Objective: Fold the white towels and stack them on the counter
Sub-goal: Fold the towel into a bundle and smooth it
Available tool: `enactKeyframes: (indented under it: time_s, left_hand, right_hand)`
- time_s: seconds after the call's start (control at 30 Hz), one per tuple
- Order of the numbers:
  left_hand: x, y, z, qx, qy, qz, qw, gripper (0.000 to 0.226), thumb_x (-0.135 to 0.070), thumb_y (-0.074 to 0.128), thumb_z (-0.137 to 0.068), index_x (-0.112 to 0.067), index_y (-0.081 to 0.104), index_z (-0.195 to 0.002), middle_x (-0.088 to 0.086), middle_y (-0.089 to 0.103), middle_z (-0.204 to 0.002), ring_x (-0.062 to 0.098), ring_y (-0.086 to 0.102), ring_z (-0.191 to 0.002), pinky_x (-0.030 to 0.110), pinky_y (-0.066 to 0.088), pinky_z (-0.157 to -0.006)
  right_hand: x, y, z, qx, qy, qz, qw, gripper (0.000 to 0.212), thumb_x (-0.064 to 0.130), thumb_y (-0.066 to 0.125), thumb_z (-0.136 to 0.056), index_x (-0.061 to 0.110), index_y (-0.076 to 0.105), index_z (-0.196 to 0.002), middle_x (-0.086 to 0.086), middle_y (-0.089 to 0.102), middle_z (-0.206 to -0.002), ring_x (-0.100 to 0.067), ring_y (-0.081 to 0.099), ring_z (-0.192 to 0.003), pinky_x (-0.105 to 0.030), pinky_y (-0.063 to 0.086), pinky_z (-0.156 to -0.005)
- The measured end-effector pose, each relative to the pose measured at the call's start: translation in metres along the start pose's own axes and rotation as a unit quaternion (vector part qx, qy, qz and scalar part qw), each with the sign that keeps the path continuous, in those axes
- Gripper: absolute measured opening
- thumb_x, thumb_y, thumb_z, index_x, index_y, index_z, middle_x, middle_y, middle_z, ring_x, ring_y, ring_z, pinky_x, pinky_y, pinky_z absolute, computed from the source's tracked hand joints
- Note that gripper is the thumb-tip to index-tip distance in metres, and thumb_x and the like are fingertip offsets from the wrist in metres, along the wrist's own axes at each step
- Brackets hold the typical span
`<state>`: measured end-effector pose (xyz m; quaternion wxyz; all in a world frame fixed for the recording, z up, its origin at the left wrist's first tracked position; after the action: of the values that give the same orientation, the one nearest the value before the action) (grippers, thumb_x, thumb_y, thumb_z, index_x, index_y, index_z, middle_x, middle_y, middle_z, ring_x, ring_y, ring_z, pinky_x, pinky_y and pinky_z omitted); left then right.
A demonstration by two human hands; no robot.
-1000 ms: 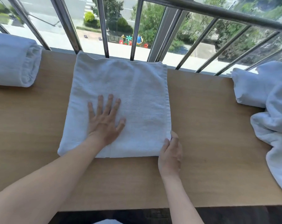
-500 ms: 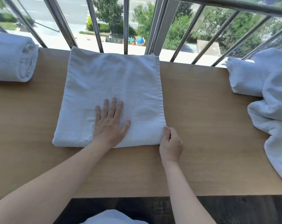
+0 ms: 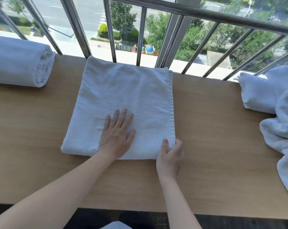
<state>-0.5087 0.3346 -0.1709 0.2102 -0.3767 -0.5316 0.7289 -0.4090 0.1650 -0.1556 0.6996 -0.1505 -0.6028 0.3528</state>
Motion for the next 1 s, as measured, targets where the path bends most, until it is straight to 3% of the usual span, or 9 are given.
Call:
enactKeyframes:
  time_s: [0.07,0.13,0.27,0.37,0.53,0.7,0.83,0.9,1.0]
  left_hand:
    - [0.003,-0.001,0.000,-0.004,0.008,-0.003,1.000,0.067,-0.055,0.014,-0.099,-0.030,0.004,-0.160,-0.008,-0.006,-0.167,0.014,-0.017,-0.152,0.039,-0.014,-0.123]
    - [0.004,-0.001,0.000,-0.010,0.008,-0.004,1.000,0.068,-0.056,0.013,-0.098,-0.030,0.007,-0.160,-0.008,-0.004,-0.167,0.013,-0.015,-0.152,0.038,-0.014,-0.123]
    - [0.003,0.001,0.000,-0.014,0.008,-0.001,1.000,0.066,-0.054,0.017,-0.099,-0.029,0.010,-0.160,-0.007,-0.002,-0.168,0.015,-0.012,-0.153,0.038,-0.015,-0.122]
    - [0.004,0.002,0.000,-0.014,0.010,-0.004,1.000,0.066,-0.053,0.017,-0.099,-0.029,0.010,-0.160,-0.006,-0.002,-0.168,0.016,-0.012,-0.153,0.038,-0.015,-0.122]
    - [0.003,0.003,0.000,-0.008,0.012,-0.006,1.000,0.067,-0.053,0.014,-0.098,-0.028,0.008,-0.160,-0.005,-0.003,-0.168,0.017,-0.013,-0.153,0.040,-0.014,-0.123]
    - [0.004,0.002,0.001,-0.005,0.015,-0.005,1.000,0.064,-0.050,0.017,-0.101,-0.028,0.007,-0.161,-0.004,-0.004,-0.168,0.016,-0.013,-0.153,0.039,-0.015,-0.122]
    - [0.005,-0.003,0.003,0.007,0.025,0.002,1.000,0.062,-0.046,0.027,-0.103,-0.028,0.010,-0.160,-0.005,-0.003,-0.168,0.016,-0.012,-0.153,0.039,-0.011,-0.124]
    - [0.013,-0.008,0.005,0.003,0.048,-0.006,0.999,0.060,-0.049,0.022,-0.103,-0.031,0.013,-0.160,-0.006,0.001,-0.168,0.014,-0.008,-0.154,0.035,-0.009,-0.124]
    - [0.034,-0.017,0.003,-0.011,0.020,-0.010,1.000,0.064,-0.055,0.017,-0.099,-0.033,0.015,-0.159,-0.005,0.004,-0.168,0.015,-0.006,-0.154,0.035,-0.006,-0.124]
  right_hand:
    - [-0.005,0.005,0.013,-0.011,-0.041,0.019,0.999,0.040,0.029,0.050,-0.100,0.010,0.042,-0.134,-0.007,0.050,-0.122,-0.023,0.045,-0.111,-0.029,0.040,-0.089]
    - [-0.010,0.007,0.026,-0.039,-0.030,-0.013,0.999,0.041,0.026,0.046,-0.102,0.012,0.040,-0.140,-0.003,0.041,-0.128,-0.012,0.044,-0.110,-0.015,0.038,-0.087]
    - [-0.019,0.008,0.041,-0.088,0.070,-0.087,0.990,0.038,0.028,0.045,-0.103,0.017,0.045,-0.139,0.005,0.042,-0.125,-0.012,0.048,-0.111,-0.031,0.044,-0.089]
    - [-0.026,0.003,0.043,-0.057,0.047,-0.078,0.994,0.046,0.003,0.050,-0.095,0.020,0.048,-0.137,0.006,0.049,-0.120,-0.009,0.051,-0.105,-0.027,0.042,-0.086]
    - [-0.028,-0.009,0.026,-0.040,0.050,-0.033,0.997,0.033,0.007,0.049,-0.097,0.037,0.053,-0.109,0.021,0.058,-0.104,-0.010,0.058,-0.098,-0.023,0.041,-0.076]
    - [-0.026,-0.018,0.014,-0.030,0.018,-0.044,0.998,0.045,0.004,0.050,-0.096,0.049,0.053,-0.093,0.022,0.063,-0.096,0.000,0.058,-0.093,-0.017,0.043,-0.074]
    - [-0.025,-0.017,0.015,-0.083,0.067,-0.094,0.990,0.040,0.004,0.048,-0.097,0.042,0.055,-0.091,0.019,0.053,-0.101,-0.001,0.055,-0.096,-0.003,0.037,-0.068]
    - [-0.019,-0.018,0.012,-0.118,0.072,-0.100,0.985,0.029,0.006,0.047,-0.096,0.034,0.057,-0.098,0.015,0.051,-0.104,-0.011,0.056,-0.097,-0.006,0.039,-0.072]
    - [0.007,-0.014,0.009,-0.138,-0.129,0.012,0.982,0.024,0.012,0.047,-0.092,0.018,0.060,-0.112,0.004,0.055,-0.111,-0.018,0.052,-0.106,-0.035,0.044,-0.092]
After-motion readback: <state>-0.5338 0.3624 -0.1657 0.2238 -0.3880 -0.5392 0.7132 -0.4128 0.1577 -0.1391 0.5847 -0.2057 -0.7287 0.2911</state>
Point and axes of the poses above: each hand's wrist, its own z-axis away from the middle knuckle, its own y-axis out of the palm, x = y × z, the point moved 1 cm from there along -z, towards the middle knuckle
